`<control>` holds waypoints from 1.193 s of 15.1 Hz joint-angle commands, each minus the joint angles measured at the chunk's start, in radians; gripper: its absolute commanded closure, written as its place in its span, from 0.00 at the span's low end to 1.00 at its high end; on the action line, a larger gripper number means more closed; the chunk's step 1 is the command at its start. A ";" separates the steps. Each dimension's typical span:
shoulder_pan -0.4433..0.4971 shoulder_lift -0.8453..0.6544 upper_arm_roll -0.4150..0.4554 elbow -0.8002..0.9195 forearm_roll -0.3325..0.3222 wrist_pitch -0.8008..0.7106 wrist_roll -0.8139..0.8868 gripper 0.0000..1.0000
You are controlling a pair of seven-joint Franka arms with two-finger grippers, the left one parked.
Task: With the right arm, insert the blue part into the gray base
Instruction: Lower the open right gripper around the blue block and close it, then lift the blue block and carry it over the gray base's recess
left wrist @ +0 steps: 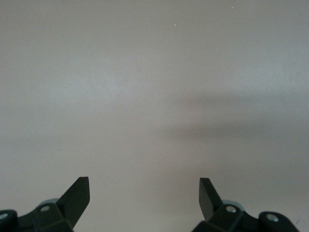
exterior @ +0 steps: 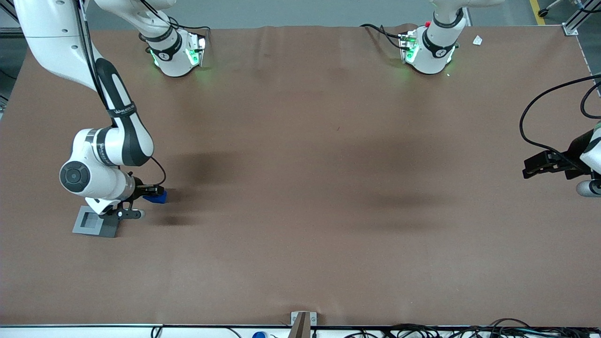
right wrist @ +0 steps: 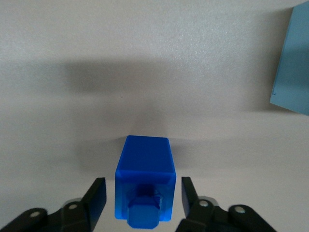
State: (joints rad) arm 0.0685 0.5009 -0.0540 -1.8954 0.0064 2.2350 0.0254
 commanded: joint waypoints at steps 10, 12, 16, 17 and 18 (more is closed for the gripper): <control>-0.038 -0.010 -0.001 0.085 0.015 -0.070 -0.004 0.96; -0.053 -0.012 -0.006 0.195 0.012 -0.203 -0.009 0.96; -0.090 -0.005 -0.004 0.370 -0.002 -0.339 -0.005 0.97; -0.090 -0.005 -0.006 0.378 -0.008 -0.339 -0.007 0.97; -0.092 -0.005 -0.004 0.389 -0.040 -0.339 -0.009 0.97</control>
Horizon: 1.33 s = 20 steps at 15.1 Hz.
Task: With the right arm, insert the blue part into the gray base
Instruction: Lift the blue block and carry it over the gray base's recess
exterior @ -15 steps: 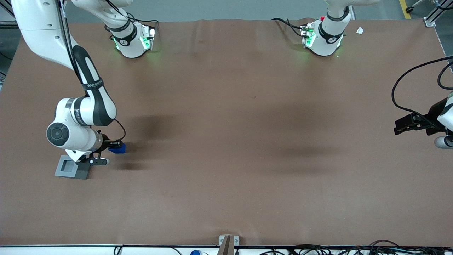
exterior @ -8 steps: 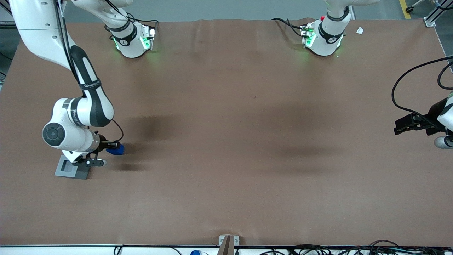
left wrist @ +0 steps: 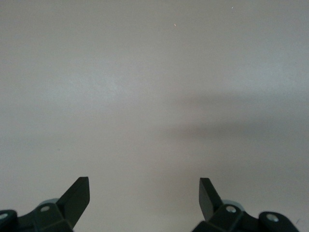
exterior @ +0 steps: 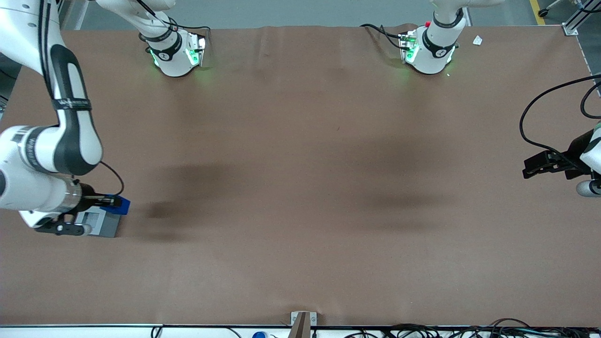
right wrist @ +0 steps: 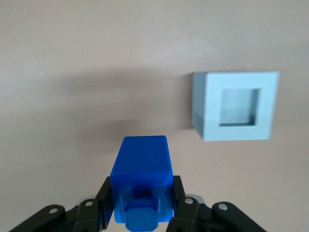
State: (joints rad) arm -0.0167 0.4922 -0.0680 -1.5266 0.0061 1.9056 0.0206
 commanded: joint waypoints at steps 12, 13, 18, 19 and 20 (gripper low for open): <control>-0.138 0.085 0.014 0.103 -0.078 0.013 -0.105 0.97; -0.140 0.088 0.014 0.103 -0.078 0.027 -0.105 0.97; -0.154 0.120 0.016 0.129 -0.077 0.050 -0.107 0.98; -0.154 0.130 0.016 0.143 -0.077 0.049 -0.107 0.98; -0.155 0.143 0.016 0.152 -0.077 0.049 -0.107 0.99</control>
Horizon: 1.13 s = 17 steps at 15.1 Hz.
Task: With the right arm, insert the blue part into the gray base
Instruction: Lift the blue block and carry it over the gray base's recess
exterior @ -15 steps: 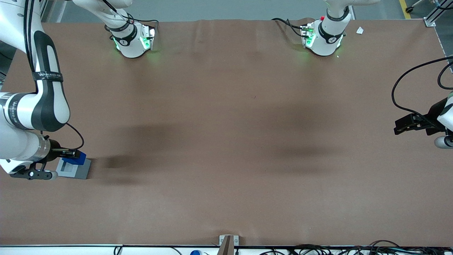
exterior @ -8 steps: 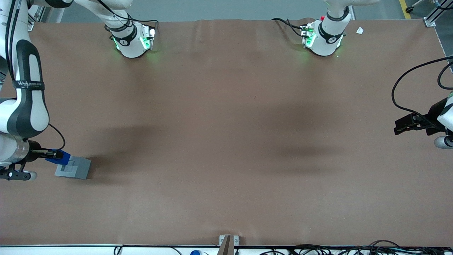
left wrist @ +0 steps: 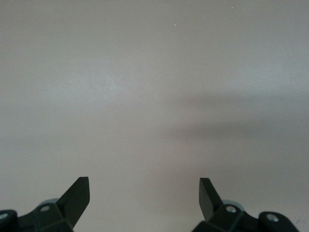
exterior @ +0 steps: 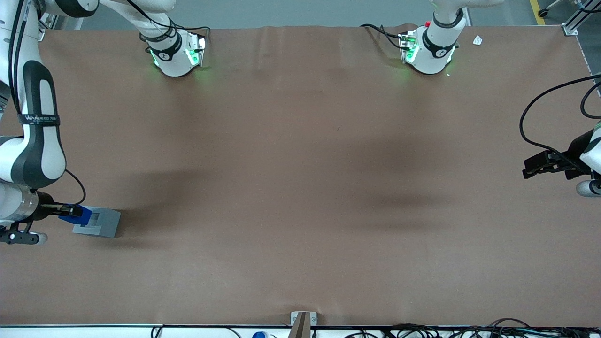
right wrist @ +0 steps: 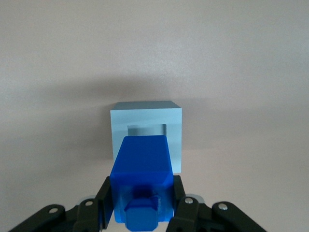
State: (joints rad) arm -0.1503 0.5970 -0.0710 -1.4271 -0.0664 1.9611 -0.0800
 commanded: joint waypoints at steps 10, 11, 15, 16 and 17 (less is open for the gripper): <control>-0.031 0.072 0.020 0.062 0.020 -0.005 -0.007 1.00; -0.031 0.073 0.022 0.062 0.020 -0.005 -0.007 1.00; -0.032 0.084 0.020 0.074 0.028 -0.007 -0.007 1.00; -0.032 0.086 0.020 0.074 0.028 -0.005 -0.007 1.00; -0.034 0.087 0.020 0.074 0.028 -0.005 -0.009 1.00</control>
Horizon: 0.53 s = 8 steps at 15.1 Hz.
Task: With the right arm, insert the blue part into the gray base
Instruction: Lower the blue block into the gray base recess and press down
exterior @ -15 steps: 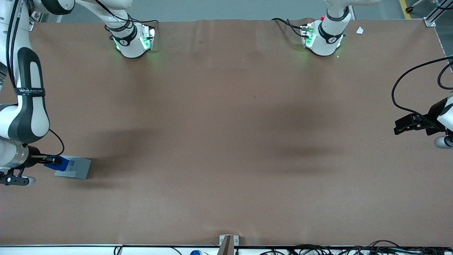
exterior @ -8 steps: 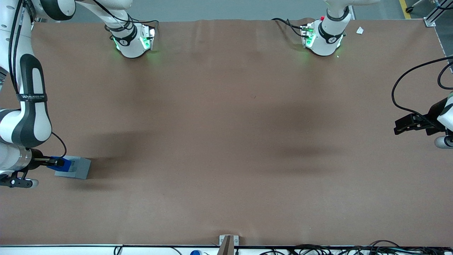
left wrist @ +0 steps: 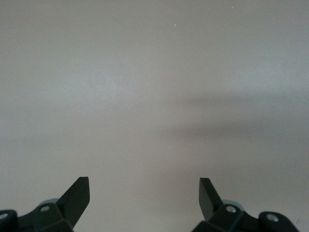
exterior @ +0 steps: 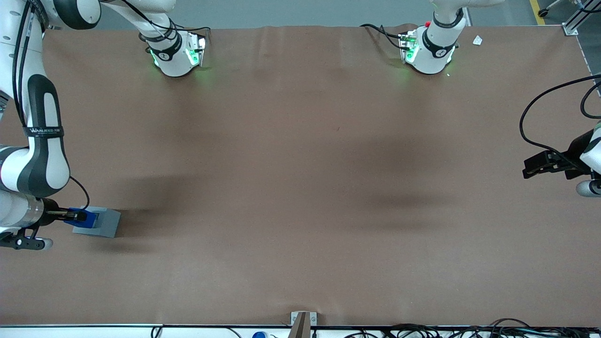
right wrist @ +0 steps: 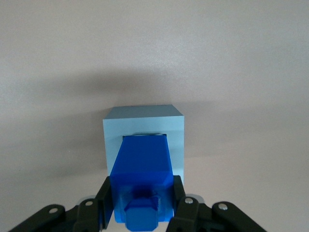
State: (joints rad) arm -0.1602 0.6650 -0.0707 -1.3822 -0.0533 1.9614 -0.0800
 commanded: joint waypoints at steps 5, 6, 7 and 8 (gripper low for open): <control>-0.027 0.025 0.020 0.029 0.018 -0.006 -0.015 1.00; -0.027 0.027 0.022 0.029 0.019 -0.006 -0.015 1.00; -0.027 0.028 0.022 0.029 0.020 -0.006 -0.015 1.00; -0.027 0.030 0.022 0.029 0.020 -0.006 -0.015 1.00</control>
State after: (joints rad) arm -0.1655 0.6756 -0.0700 -1.3820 -0.0506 1.9614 -0.0801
